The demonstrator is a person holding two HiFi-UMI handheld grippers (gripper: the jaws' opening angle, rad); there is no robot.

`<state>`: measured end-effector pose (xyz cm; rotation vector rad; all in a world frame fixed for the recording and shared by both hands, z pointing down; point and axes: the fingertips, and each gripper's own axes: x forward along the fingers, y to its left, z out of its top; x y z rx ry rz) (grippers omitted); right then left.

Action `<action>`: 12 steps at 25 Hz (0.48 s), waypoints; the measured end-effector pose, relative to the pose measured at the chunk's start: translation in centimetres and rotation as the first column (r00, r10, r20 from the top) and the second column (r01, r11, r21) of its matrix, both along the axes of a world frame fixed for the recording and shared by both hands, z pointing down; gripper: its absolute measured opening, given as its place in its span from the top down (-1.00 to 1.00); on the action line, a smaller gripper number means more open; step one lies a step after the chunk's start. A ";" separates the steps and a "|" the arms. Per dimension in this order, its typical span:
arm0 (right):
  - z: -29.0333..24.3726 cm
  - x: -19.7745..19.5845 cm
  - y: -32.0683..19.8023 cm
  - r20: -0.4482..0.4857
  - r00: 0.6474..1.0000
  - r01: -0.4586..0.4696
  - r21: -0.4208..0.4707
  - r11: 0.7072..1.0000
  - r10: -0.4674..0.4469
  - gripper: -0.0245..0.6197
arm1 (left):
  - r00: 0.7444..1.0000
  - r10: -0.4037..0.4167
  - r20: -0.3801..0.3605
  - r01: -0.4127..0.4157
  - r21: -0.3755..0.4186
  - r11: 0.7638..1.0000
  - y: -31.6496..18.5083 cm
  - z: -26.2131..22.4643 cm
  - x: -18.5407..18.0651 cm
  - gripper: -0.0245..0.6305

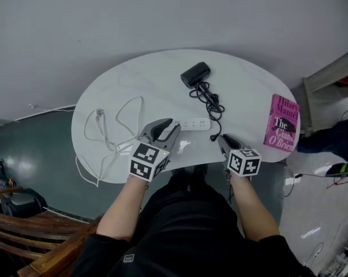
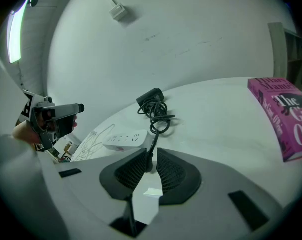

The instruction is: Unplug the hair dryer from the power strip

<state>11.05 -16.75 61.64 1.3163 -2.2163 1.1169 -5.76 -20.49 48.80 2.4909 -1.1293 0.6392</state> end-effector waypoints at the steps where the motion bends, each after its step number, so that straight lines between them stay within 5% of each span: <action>1: -0.2 0.3 0.2 0.002 1.000 -0.011 0.004 1.000 0.011 0.71 | 1.000 -0.002 -0.002 0.002 0.003 1.000 0.1 -0.3 -0.2 0.60; 12: -8.1 3.0 -1.5 0.002 0.997 -0.075 0.189 0.979 0.076 0.72 | 0.997 -0.015 -0.072 0.024 0.118 0.993 0.1 -6.8 -0.8 0.62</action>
